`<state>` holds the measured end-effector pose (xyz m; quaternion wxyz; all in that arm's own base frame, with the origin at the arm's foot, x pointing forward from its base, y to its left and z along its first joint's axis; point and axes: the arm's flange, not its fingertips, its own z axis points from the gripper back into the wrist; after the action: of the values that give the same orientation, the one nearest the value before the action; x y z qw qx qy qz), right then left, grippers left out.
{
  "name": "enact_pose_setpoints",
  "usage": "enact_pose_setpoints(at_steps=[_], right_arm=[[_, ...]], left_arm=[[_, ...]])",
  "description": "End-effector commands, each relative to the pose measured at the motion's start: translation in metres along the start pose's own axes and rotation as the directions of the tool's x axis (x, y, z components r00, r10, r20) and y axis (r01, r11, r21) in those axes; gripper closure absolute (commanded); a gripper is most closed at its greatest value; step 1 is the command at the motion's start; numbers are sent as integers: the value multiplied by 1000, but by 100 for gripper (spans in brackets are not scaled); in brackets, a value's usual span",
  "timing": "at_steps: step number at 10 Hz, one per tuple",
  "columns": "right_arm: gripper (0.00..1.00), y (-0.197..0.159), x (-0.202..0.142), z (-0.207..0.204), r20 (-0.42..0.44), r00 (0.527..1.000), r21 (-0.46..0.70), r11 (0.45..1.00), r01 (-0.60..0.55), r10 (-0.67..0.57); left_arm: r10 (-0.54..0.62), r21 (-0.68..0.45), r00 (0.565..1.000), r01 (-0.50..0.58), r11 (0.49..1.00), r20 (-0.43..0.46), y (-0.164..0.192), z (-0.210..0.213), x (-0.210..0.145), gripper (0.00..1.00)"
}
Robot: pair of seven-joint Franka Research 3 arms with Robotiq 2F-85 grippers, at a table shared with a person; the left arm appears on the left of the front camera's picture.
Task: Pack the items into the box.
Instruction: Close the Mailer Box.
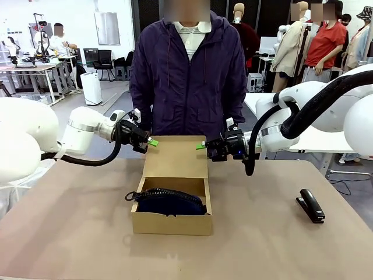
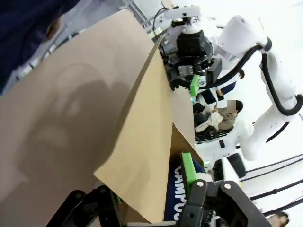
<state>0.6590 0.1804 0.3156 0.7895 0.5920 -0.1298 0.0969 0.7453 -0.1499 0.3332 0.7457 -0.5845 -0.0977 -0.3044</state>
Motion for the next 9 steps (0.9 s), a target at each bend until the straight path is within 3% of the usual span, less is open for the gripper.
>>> enact_pose_setpoints(at_steps=[1,4,7,9], right_arm=[[38,-4,-5,3,31,998,9,998,-63,63],[38,2,-9,2,35,994,61,992,-110,108],[38,30,-31,-5,21,978,83,974,-210,209],[38,45,-51,-9,1,963,72,961,-267,268]], left_arm=[[-185,-11,981,186,982,61,-31,3,-28,39],[-256,6,962,257,966,95,-45,9,-49,39],[-335,28,939,334,942,80,-65,-1,-66,39],[-447,89,886,439,894,120,-84,-4,-77,39]])
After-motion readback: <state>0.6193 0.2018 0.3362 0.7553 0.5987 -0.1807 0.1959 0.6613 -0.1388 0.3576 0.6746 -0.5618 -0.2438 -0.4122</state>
